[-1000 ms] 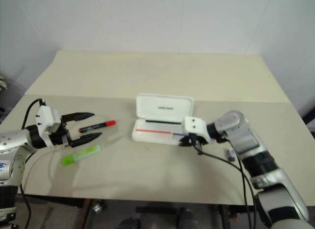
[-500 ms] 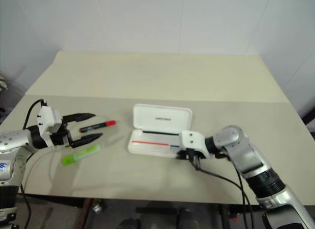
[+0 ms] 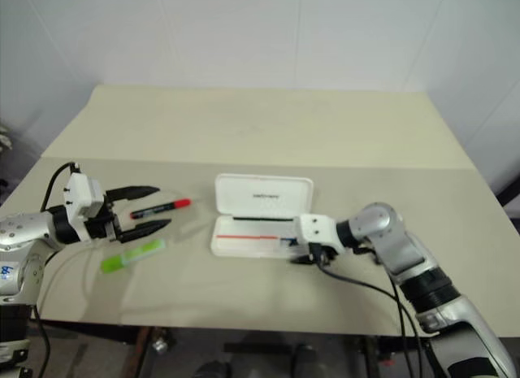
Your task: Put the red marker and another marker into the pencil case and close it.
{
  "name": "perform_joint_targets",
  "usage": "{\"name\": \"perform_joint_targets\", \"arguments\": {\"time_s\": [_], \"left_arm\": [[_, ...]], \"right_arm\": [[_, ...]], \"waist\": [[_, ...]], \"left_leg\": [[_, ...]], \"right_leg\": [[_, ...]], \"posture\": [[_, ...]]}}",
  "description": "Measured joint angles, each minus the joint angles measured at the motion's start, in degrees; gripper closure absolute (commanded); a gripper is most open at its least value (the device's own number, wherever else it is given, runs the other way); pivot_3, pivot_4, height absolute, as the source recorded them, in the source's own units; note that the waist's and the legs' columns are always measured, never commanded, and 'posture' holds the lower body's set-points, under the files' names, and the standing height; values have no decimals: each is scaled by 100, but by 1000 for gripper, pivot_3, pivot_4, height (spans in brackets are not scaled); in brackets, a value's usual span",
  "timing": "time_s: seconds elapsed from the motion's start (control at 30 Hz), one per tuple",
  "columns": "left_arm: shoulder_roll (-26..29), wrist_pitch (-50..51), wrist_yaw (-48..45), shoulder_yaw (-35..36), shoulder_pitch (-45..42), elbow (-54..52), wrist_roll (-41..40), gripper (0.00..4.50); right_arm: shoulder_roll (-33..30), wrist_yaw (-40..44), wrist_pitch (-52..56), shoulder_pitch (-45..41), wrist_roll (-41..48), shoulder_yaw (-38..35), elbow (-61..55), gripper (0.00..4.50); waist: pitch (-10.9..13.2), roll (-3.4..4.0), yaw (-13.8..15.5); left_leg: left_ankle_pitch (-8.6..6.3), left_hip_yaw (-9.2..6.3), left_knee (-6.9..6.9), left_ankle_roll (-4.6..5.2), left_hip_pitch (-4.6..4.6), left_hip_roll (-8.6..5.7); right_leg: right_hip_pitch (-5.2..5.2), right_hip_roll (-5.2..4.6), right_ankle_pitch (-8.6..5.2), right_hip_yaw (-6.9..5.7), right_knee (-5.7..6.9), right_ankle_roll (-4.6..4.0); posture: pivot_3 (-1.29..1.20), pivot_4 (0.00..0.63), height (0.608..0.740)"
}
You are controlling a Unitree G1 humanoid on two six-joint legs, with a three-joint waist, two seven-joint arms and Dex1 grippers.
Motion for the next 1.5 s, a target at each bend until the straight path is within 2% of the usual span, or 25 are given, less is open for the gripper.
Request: {"name": "perform_joint_targets", "arguments": {"time_s": [0.4, 0.5, 0.67, 0.77, 0.9, 1.03, 1.23, 1.5], "left_arm": [[0, 9, -9, 2, 21, -6, -2, 660], [1, 6, -31, 4, 34, -6, -3, 660], [154, -93, -139, 75, 196, 54, -1, 660], [360, -342, -284, 184, 256, 447, 27, 660], [747, -972, -588, 216, 185, 1408, 346, 660], [882, -1629, -823, -32, -615, 2993, 786, 660], [800, -2288, -963, -731, -2105, 5111, 1586, 660], [284, -2540, -747, -1158, -3215, 6488, 2197, 660]], "right_arm": [[-170, 388, 557, 246, 838, -236, -860, 2311], [-174, 256, 749, 307, 1000, -438, -903, 1717], [-180, 61, 740, 438, 1543, -1298, -879, 18], [-183, -94, 620, 569, 1812, -1814, -844, 18], [-232, -234, 532, 795, 1920, -2111, -809, 18], [-277, -413, 489, 928, 1925, -2264, -806, 18], [-310, -668, 445, 1271, 1942, -2338, -1016, 18], [-356, -1097, 654, 1636, 2065, -2517, -1647, 18]], "waist": [[1, 1, 18], [1, 1, 16], [1, 1, 15], [1, 1, 4], [2, 3, 6], [2, 2, 42], [0, -1, 28], [0, -1, 17]], "left_leg": [[-1, 1, 0, 1, -8, 0], [-1, 1, 2, 1, -7, 0], [-1, 1, -2, 1, -7, 1], [-2, 1, -6, 2, -6, 2], [-2, 4, -4, 2, -4, 2], [0, 2, 4, 3, -5, -1], [0, 2, 3, 4, -11, -2], [-4, 3, 2, 9, -10, -2]], "right_leg": [[-3, -1, 0, 0, -8, 1], [-3, 0, 0, 0, -4, 0], [-3, 0, 0, 0, -7, 0], [-4, 1, -1, 0, -10, -1], [-4, 2, -2, 0, -9, -2], [-2, 2, -1, -2, 0, -1], [-3, 3, 1, -2, 22, 3], [-3, 3, 0, -2, 22, 6]], "posture": [[0, 150, 740], [0, 150, 740], [0, 150, 740], [0, 150, 740], [0, 150, 740], [0, 150, 740], [0, 150, 740], [0, 150, 740]]}}
